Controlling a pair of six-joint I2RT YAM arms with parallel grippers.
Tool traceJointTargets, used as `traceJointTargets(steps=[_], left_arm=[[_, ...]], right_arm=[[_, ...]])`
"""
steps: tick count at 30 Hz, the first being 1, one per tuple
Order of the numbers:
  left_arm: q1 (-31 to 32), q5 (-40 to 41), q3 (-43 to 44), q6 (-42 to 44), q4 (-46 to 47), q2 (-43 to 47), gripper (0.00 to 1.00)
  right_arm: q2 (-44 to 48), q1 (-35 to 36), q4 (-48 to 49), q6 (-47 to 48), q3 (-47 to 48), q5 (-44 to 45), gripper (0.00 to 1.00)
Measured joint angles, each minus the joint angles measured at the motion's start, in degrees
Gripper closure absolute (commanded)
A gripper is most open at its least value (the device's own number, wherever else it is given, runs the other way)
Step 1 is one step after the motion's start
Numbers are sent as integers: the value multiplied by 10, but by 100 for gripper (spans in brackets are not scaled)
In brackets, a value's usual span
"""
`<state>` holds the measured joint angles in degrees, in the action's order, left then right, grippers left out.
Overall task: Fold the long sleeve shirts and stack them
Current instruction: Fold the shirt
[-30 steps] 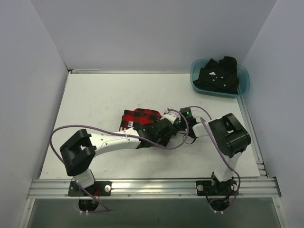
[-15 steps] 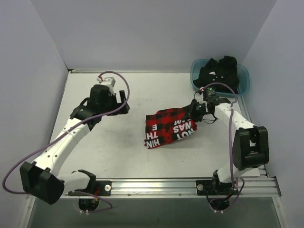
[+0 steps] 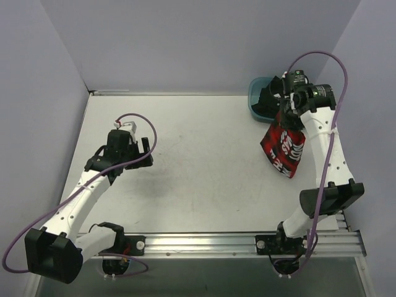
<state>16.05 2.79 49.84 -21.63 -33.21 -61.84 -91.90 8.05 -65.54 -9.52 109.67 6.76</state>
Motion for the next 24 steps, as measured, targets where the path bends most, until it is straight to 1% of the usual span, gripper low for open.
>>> traceJointTargets(steps=[2, 4, 8, 10, 12, 15, 18, 20, 22, 23, 24], left_arm=[[-3, 0, 0, 1, 1, 0, 3], [-8, 0, 0, 1, 1, 0, 3], [-16, 0, 0, 1, 2, 5, 3], [-17, 1, 0, 1, 2, 7, 3], [-18, 1, 0, 1, 2, 8, 2], [-21, 1, 0, 1, 2, 9, 3], [-25, 1, 0, 1, 2, 10, 3], [-28, 2, 0, 0, 2, 10, 2], [-30, 2, 0, 1, 2, 12, 3], [-31, 2, -1, 0, 2, 13, 3], [-31, 2, -1, 0, 2, 15, 2]], right_arm=[[-21, 30, -33, 2, 30, 102, 100], [-46, 63, -54, 1, 33, 184, 100], [-130, 120, -72, -42, 0, 300, 100], [-187, 148, -73, -72, -20, 332, 100], [-252, 186, -73, -102, -31, 352, 100], [-346, 261, -69, -139, -25, 366, 100], [-421, 333, -71, -164, 13, 365, 100], [-450, 367, -68, -174, 41, 356, 99], [-463, 386, -68, -181, 63, 348, 93], [-465, 391, -69, -184, 71, 345, 82], [-466, 393, -69, -189, 77, 341, 76]])
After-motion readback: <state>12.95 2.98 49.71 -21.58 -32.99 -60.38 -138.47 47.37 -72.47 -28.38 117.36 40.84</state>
